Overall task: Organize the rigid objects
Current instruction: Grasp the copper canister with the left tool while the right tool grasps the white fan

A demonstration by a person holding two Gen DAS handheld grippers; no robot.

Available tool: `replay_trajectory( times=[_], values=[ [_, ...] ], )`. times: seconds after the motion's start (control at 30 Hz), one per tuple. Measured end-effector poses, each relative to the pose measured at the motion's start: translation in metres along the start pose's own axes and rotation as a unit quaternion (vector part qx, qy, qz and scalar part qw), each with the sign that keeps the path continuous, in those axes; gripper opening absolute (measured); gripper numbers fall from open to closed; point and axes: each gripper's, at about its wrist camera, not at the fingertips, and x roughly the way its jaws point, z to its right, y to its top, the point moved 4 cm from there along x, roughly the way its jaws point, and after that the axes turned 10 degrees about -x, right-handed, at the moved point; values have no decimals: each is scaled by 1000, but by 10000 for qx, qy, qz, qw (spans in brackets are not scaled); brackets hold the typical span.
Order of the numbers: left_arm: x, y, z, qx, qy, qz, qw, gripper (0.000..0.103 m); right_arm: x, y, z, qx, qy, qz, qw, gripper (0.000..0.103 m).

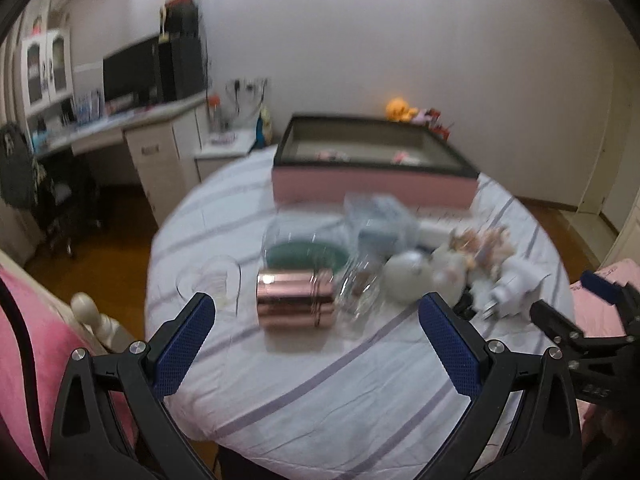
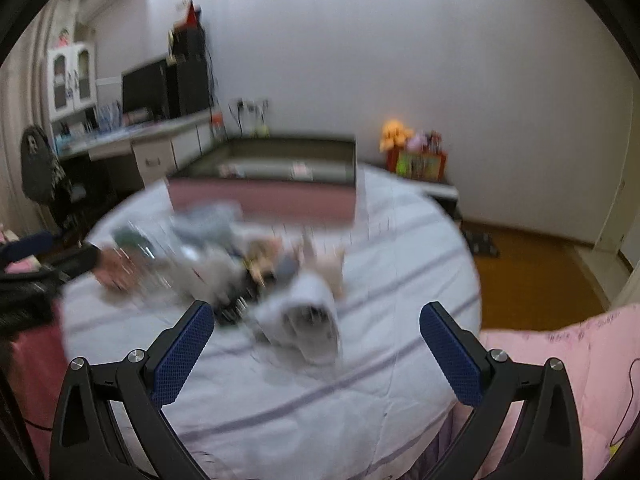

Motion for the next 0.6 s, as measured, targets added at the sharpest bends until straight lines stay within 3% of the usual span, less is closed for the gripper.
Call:
replay_trajectory(
  times=[0.2, 0.47, 0.6],
  values=[
    [38, -13, 0, -216, -152, -611, 9978, 103, 43, -13, 4, 42, 120, -410, 9991, 103],
    [56, -7, -15, -516, -44, -779, 9956, 103, 63, -7, 9, 11, 519, -493, 9974, 103],
    [60, -4, -30, -671, 31, -800, 9945, 103, 62, -14, 18, 318, 992, -455, 9935, 82]
  ],
)
